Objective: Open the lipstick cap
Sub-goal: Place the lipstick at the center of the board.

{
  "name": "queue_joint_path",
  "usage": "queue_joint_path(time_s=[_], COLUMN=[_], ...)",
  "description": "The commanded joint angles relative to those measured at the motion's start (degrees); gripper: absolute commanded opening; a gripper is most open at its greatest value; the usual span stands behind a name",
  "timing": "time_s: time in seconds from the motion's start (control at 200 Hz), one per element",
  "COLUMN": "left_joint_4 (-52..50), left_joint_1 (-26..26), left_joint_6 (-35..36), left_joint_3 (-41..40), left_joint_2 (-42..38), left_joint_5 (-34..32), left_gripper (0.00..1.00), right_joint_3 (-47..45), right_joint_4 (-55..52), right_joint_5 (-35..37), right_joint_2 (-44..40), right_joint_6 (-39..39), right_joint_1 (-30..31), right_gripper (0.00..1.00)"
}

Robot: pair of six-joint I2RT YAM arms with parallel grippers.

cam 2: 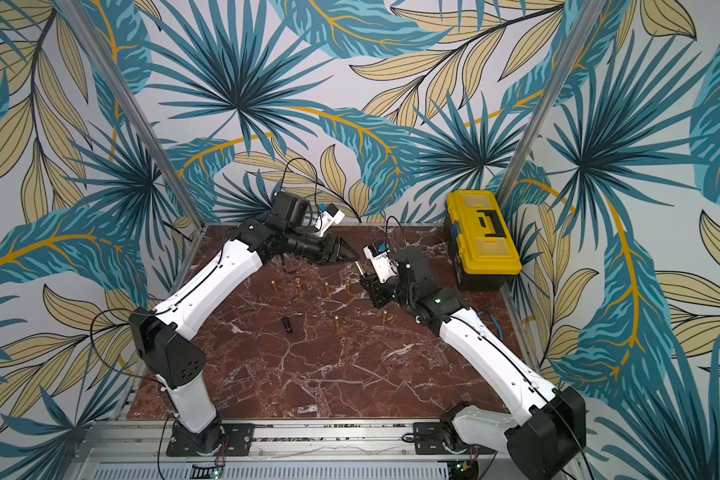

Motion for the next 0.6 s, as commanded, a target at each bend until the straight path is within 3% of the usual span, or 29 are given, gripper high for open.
queue_joint_path(time_s=[0.0,0.19,0.436,0.596], left_joint_4=[0.17,0.1,0.1,0.05], left_joint_1=[-0.15,-0.3,-0.48,-0.48], left_joint_6=[1.27,1.67,2.28,2.3], left_joint_3=[0.45,0.46,0.39,0.34], left_joint_2=[1.06,2.16,2.87,2.56], left_joint_5=[1.34,2.28,2.65,2.94], left_gripper=[0.59,0.56,0.41,0.37], right_joint_3=[1.42,1.5,2.09,2.3], right_joint_4=[0.73,0.78,-0.14,-0.05], right_joint_5=[-0.64,-0.3,0.86,1.38], right_joint_2=[0.36,0.64,1.22,1.46], right_joint_6=[-1.34,-1.69,-2.43,-2.4], right_joint_1=[0.74,1.54,2.15,2.25], right_gripper=[0.17,0.17,0.17,0.18])
